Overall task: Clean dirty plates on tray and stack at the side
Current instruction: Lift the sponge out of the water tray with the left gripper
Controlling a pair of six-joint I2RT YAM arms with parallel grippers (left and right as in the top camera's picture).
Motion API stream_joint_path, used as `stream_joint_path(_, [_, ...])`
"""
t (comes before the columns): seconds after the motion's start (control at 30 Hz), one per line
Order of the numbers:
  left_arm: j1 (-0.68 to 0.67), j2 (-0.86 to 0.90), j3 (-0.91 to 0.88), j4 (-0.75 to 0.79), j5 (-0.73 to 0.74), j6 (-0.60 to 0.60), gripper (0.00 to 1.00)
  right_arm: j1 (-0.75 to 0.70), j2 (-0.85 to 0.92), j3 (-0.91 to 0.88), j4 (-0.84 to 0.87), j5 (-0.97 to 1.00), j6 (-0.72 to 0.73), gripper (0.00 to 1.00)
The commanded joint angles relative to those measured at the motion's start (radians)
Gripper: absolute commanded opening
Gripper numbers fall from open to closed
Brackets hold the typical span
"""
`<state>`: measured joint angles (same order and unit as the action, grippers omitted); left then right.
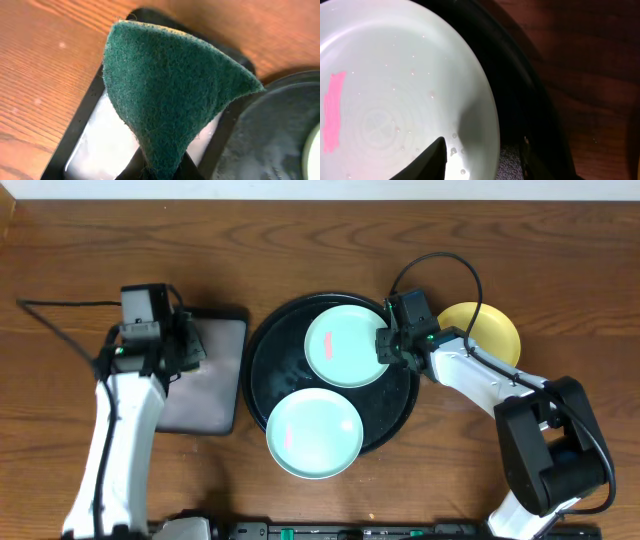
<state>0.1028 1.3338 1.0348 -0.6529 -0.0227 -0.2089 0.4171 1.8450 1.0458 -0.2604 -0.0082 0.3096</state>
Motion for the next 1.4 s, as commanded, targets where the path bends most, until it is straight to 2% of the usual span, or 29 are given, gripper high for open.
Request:
stream_joint_path(0.0, [-0.003, -0.035, 0.008, -0.009, 0.037, 0.007, 0.08, 0.002, 0.005, -0.005, 0.003, 0.003, -0.004, 0.47])
stream_joint_path(0.13, [-0.003, -0.027, 0.007, -0.009, 0.038, 0.014, 0.07, 0.002, 0.005, -0.005, 0.004, 0.003, -0.004, 0.52])
stream_joint_path(0.53, [-0.003, 0.000, 0.005, -0.013, 0.039, 0.042, 0.07, 0.002, 0.005, -0.005, 0.004, 0.003, -0.013, 0.56])
stream_joint_path(0.63, [-0.003, 0.003, 0.003, -0.013, 0.039, 0.055, 0.07, 0.002, 0.005, -0.005, 0.010, 0.004, -0.055, 0.63])
stream_joint_path(0.73, [-0.003, 0.008, 0.003, -0.012, 0.039, 0.068, 0.07, 0.002, 0.005, -0.005, 0.011, 0.004, -0.064, 0.66])
stream_joint_path(1.07, [-0.003, 0.018, 0.003, -0.016, 0.039, 0.082, 0.08, 0.002, 0.005, -0.005, 0.014, 0.011, -0.126, 0.68])
stream_joint_path(1.2, [-0.003, 0.019, 0.001, -0.016, 0.050, 0.090, 0.07, 0.002, 0.005, -0.005, 0.014, 0.011, -0.128, 0.76])
stream_joint_path(1.33, [-0.003, 0.019, 0.001, -0.011, 0.122, 0.126, 0.07, 0.002, 0.005, -0.005, 0.014, 0.011, -0.128, 0.85])
stream_joint_path(1.37, [-0.003, 0.019, 0.001, -0.012, 0.125, 0.126, 0.07, 0.002, 0.005, -0.005, 0.014, 0.011, -0.128, 0.90])
